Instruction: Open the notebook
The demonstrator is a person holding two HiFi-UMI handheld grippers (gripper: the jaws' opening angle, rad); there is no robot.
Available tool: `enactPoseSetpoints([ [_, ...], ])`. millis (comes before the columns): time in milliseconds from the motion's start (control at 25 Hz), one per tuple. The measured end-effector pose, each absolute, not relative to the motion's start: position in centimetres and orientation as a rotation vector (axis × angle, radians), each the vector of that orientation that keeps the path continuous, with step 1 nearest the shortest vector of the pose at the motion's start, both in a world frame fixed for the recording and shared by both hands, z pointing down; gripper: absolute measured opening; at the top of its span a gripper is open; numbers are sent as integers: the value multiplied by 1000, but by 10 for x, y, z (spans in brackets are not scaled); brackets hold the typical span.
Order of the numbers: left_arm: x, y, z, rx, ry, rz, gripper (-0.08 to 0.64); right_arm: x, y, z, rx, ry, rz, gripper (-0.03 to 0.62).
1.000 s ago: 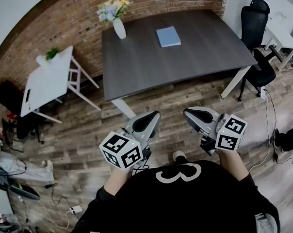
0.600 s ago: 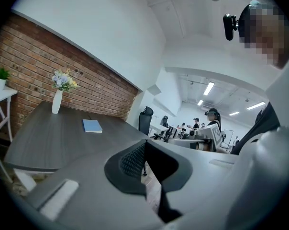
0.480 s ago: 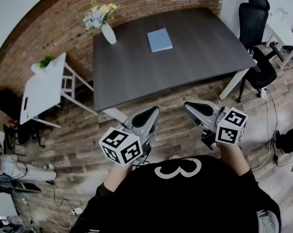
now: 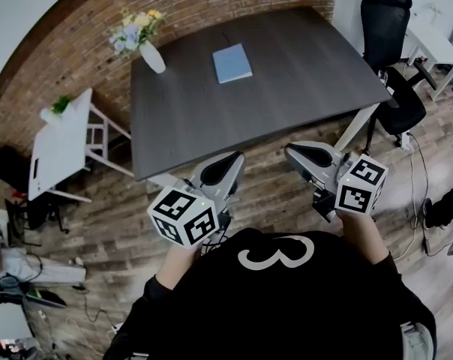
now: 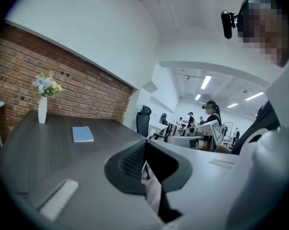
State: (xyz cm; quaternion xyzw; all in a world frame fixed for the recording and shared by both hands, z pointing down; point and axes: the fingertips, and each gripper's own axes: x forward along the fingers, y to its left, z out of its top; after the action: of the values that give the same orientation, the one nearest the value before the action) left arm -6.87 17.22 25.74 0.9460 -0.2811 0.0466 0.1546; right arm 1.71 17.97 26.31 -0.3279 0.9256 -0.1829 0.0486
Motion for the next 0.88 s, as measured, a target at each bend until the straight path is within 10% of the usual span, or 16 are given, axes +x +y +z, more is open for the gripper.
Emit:
enactPoseSetpoints([
  [880, -34, -45, 280, 2669, -757, 176, 14, 52, -28, 284, -1121, 2828, -655, 2],
])
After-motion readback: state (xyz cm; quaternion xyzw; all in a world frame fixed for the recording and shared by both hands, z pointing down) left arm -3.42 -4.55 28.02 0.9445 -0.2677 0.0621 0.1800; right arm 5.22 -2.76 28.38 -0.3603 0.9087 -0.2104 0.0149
